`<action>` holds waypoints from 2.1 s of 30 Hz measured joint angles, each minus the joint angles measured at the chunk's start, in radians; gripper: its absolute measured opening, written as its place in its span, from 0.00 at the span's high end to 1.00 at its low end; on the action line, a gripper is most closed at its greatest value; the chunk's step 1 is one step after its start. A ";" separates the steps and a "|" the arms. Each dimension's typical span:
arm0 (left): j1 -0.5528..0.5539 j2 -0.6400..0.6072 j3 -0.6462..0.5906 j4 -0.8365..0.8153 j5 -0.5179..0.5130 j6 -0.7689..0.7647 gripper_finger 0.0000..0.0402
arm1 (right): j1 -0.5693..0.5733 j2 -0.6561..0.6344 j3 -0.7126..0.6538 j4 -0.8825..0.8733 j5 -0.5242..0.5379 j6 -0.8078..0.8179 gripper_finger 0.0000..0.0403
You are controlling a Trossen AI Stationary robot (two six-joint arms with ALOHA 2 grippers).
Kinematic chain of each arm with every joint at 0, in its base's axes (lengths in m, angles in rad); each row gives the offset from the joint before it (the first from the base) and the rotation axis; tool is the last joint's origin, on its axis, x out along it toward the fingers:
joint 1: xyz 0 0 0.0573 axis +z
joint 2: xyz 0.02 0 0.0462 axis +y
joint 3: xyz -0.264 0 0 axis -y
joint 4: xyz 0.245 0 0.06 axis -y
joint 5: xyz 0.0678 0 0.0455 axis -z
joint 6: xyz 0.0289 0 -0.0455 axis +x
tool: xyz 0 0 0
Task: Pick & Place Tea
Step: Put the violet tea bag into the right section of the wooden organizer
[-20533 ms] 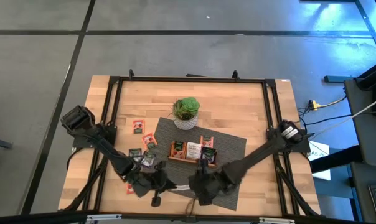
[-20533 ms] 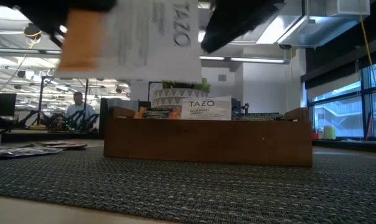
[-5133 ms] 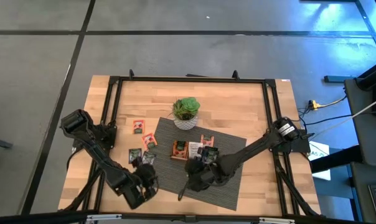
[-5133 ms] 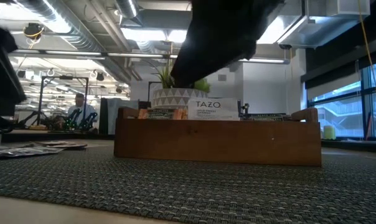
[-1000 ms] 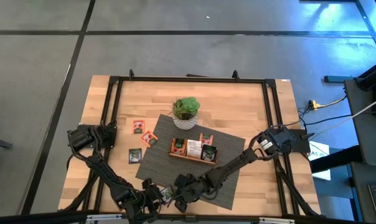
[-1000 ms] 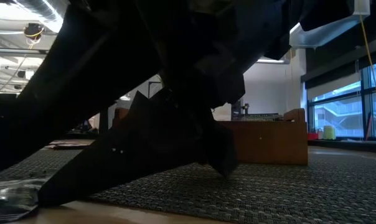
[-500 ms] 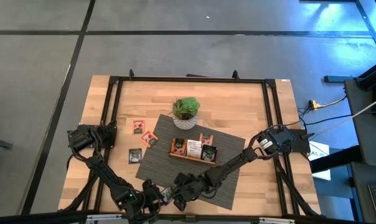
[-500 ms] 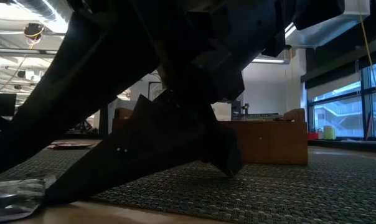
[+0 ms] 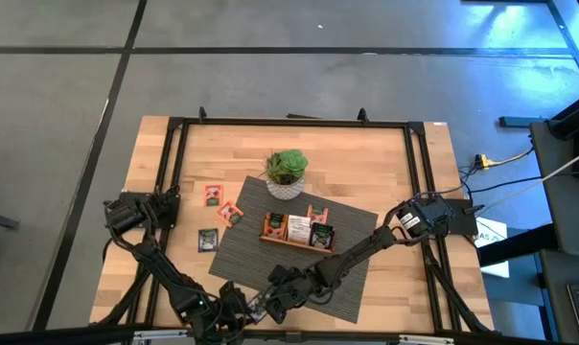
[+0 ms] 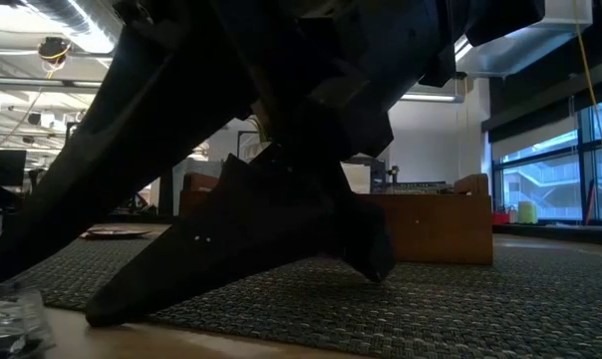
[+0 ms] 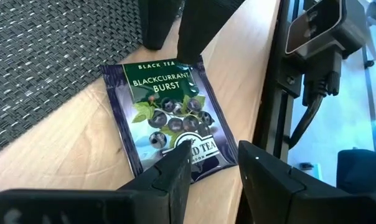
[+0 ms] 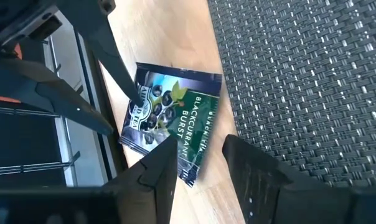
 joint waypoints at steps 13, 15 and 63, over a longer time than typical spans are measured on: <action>0.003 0.002 -0.001 -0.019 -0.093 0.003 0.68 | 0.003 0.000 -0.001 0.001 -0.027 0.006 0.65; 0.007 0.010 -0.001 -0.016 -0.110 0.003 0.68 | 0.004 0.000 -0.001 0.000 -0.028 0.014 0.65; -0.042 -0.186 0.000 0.089 -0.234 0.378 0.68 | 0.011 -0.475 -0.005 -0.622 0.177 -0.466 1.00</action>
